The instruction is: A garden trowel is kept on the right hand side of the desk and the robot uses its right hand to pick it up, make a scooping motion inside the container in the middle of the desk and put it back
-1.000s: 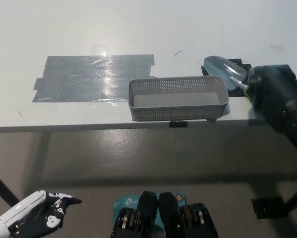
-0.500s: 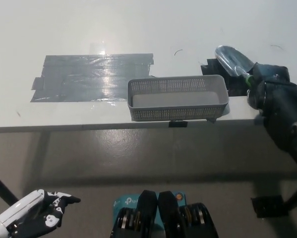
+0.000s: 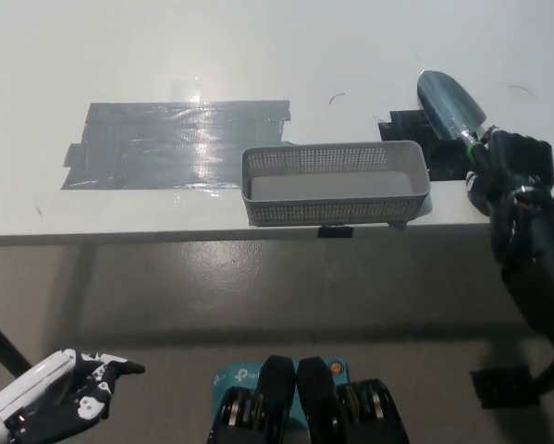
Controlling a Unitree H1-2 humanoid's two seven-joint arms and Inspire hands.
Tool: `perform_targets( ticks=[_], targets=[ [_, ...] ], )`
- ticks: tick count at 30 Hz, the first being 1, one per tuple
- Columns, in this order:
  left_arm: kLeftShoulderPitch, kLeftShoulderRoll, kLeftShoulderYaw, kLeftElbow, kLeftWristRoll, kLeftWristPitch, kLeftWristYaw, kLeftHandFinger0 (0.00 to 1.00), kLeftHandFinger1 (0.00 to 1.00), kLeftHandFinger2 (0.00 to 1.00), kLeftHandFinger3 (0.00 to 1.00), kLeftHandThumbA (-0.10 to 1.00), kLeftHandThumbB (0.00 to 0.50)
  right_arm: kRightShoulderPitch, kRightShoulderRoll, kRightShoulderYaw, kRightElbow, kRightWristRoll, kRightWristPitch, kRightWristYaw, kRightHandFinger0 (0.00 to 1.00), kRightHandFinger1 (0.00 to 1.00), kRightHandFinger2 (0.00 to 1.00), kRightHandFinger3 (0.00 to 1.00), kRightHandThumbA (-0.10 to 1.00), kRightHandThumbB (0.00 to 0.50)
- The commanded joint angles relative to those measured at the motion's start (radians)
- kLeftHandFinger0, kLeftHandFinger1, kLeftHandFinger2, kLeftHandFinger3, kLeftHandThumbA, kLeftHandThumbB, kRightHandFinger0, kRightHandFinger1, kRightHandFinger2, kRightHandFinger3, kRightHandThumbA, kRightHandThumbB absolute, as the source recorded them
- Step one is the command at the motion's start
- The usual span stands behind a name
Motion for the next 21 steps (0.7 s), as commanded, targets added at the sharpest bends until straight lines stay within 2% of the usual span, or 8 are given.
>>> perform_targets(
  ticks=[1,6,7,10,11,13,15,21],
  targets=[
    [0.008,0.033,0.014,-0.036,-0.014,-0.006,-0.01,0.95,0.86,0.76,0.99,1.0,0.439,0.188,0.017,-0.093,0.056,0.144,-0.149,-0.148,0.0,0.19,0.38,0.48,0.0,0.0],
    [0.024,0.048,0.016,-0.038,-0.011,-0.003,-0.016,0.97,0.88,0.77,1.0,1.0,0.442,0.173,0.029,-0.113,0.072,0.148,-0.181,-0.146,0.0,0.15,0.43,0.55,-0.06,0.0],
    [0.024,0.05,0.018,-0.037,-0.01,0.0,-0.014,0.97,0.88,0.78,1.0,1.0,0.432,0.164,0.022,-0.105,0.063,0.145,-0.216,-0.147,0.0,0.11,0.38,0.68,0.03,0.0],
    [0.02,0.064,0.02,-0.04,-0.001,0.002,-0.013,0.96,0.88,0.79,1.0,1.0,0.434,0.138,0.001,-0.072,0.02,0.117,-0.228,-0.139,0.0,0.01,0.29,0.48,-0.1,0.0],
    [0.022,0.066,0.02,-0.042,-0.001,0.001,-0.012,0.96,0.89,0.8,1.0,1.0,0.434,0.132,-0.007,-0.067,0.013,0.118,-0.236,-0.13,0.0,0.0,0.27,0.28,-0.1,0.0],
    [0.022,0.068,0.018,-0.047,-0.002,0.009,-0.011,0.96,0.88,0.8,1.0,1.0,0.421,0.127,-0.034,-0.049,-0.005,0.108,-0.273,-0.134,0.0,0.02,0.35,0.13,-0.1,0.0],
    [0.034,0.074,0.017,-0.053,-0.003,0.014,-0.014,0.96,0.88,0.8,1.0,1.0,0.41,0.136,-0.05,-0.038,-0.04,0.103,-0.26,-0.12,0.0,0.04,0.4,0.31,-0.1,0.0],
    [0.044,0.08,0.015,-0.052,-0.005,0.014,-0.014,0.97,0.88,0.79,1.0,1.0,0.384,0.138,-0.092,-0.027,-0.119,0.103,-0.24,-0.098,0.0,0.02,0.35,0.09,-0.1,0.0]
  ],
)
